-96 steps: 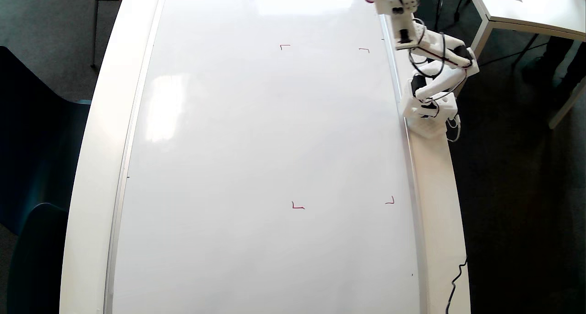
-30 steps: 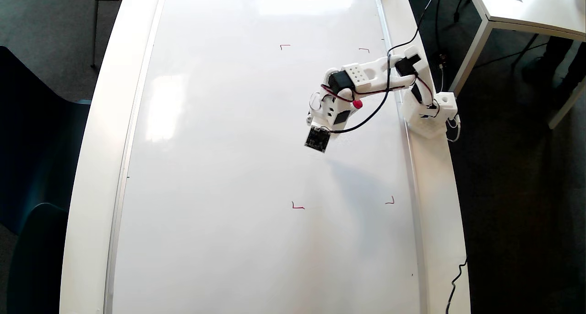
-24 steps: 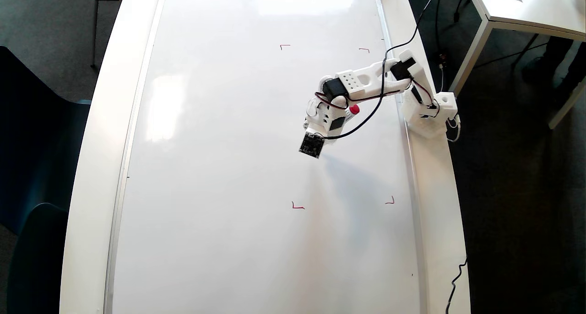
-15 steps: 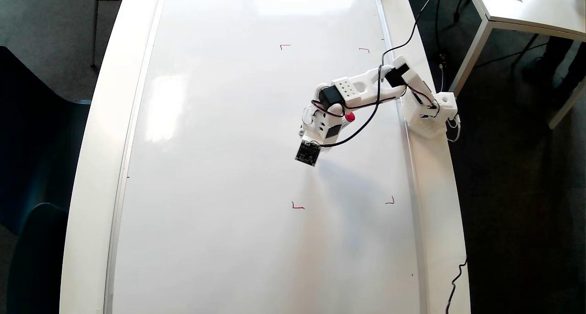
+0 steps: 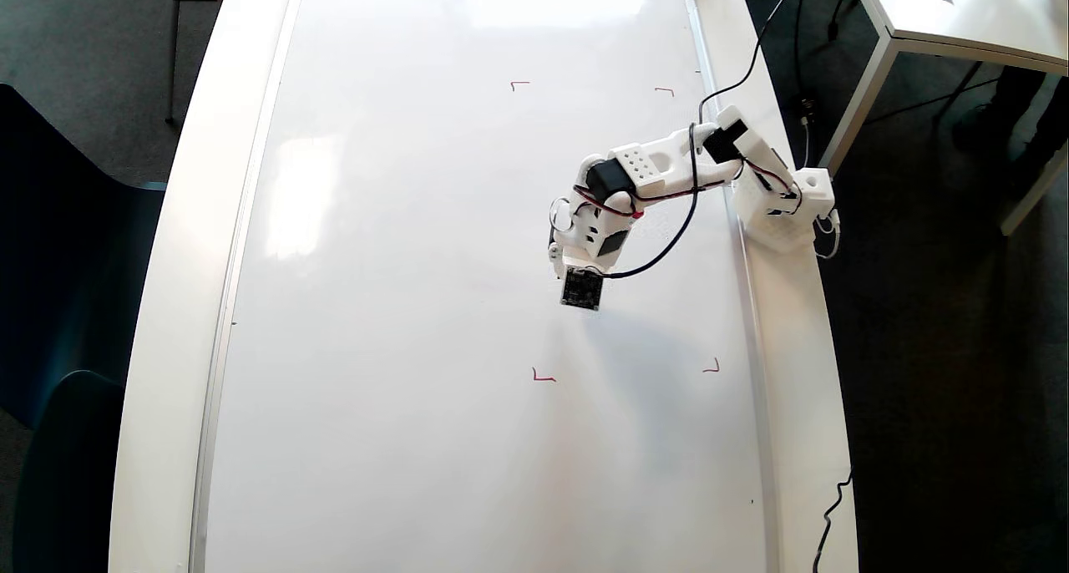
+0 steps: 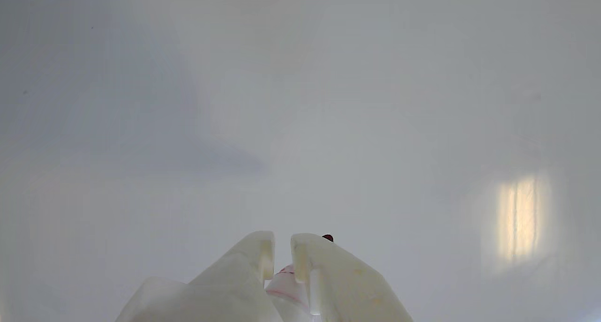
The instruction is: Draw on a whiteboard a robot head using a pen attached to the gripper
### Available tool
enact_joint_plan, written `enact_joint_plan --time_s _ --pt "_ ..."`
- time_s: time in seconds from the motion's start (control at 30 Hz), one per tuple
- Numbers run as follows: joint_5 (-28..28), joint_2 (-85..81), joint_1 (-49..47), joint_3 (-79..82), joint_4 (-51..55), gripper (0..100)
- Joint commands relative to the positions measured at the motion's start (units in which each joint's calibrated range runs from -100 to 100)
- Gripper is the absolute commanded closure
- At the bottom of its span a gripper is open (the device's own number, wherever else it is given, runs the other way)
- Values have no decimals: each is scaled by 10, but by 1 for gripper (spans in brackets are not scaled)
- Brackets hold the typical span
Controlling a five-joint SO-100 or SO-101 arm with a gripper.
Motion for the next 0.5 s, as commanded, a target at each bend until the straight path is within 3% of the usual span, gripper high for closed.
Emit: enact_joint_plan --time_s 0.0,0.03,0.1,0.3,0.47 --pt "82 -4 -8 -12 6 99" --pt "118 -10 -9 7 6 99" --pt "136 -12 -14 25 -3 99" --pt "122 -12 -8 71 -2 99" --pt "116 -13 12 73 75 99"
